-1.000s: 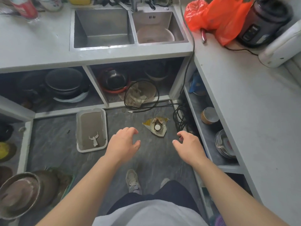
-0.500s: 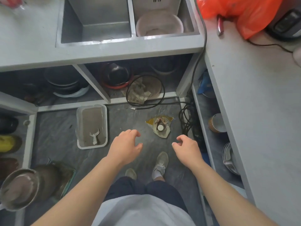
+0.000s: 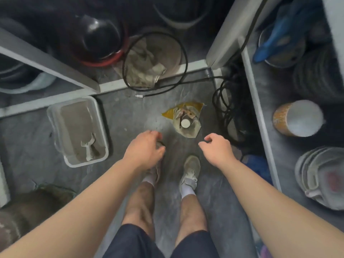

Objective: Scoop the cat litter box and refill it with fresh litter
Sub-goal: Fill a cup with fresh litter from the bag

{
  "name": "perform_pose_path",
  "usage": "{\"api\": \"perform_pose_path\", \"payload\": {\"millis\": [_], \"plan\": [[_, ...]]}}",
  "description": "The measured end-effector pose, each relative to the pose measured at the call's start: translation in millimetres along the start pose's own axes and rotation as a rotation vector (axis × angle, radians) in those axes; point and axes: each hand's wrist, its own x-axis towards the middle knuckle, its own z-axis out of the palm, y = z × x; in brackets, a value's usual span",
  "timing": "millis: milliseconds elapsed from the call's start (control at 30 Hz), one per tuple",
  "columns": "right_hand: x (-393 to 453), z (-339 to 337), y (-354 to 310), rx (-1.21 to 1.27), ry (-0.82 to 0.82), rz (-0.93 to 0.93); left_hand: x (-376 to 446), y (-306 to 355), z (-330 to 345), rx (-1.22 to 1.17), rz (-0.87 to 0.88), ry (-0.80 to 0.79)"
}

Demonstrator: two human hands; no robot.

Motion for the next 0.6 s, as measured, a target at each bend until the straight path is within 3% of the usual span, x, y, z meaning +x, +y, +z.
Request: {"api": "perform_pose_path", "payload": {"millis": [300,500,600], "plan": [[200,121,35,0.051,-0.057,0.065,206,-47,109,-0.167,-0.091,-0.053],[279,174,61,-0.049,0.019,-0.004,287,-67,187,-0.225,-0.116,-0.049],[313,197,69,0.028,0.026,0.019,311,-73,218,-0.275,-0.119,-0.045]]}}
